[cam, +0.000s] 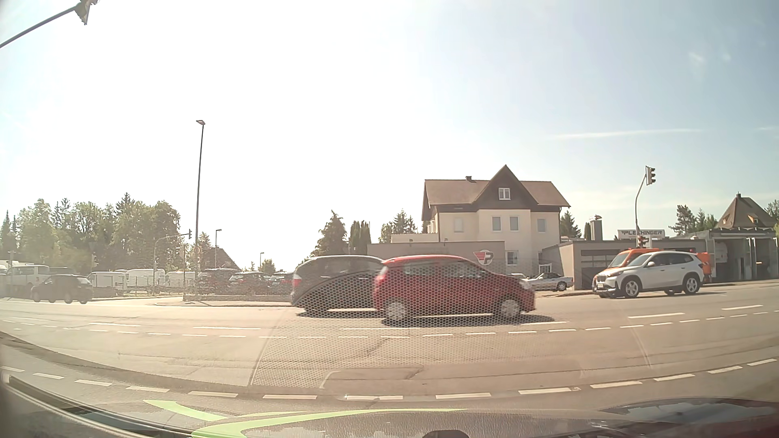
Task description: Follow the waypoints while adhering to traffic rules and regulations
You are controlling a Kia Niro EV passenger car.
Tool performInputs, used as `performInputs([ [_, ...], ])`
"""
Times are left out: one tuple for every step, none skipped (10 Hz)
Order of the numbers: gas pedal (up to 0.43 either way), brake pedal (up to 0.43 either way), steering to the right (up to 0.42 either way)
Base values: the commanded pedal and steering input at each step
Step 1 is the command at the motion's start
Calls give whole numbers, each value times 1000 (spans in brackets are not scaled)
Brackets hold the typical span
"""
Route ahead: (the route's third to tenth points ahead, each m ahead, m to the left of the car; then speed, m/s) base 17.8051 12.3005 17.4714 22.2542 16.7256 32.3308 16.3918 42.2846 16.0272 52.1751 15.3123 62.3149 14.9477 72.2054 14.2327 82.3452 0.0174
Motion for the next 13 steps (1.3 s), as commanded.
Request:
performInputs([
  [0,311,-2],
  [0,311,-2],
  [0,305,-2],
  [0,311,-2],
  [0,317,-2],
  [0,329,-2],
  [0,329,-2],
  [0,341,-2],
  [0,341,-2],
  [0,341,-2],
  [0,341,-2],
  [0,341,-2],
  [0,341,-2],
])
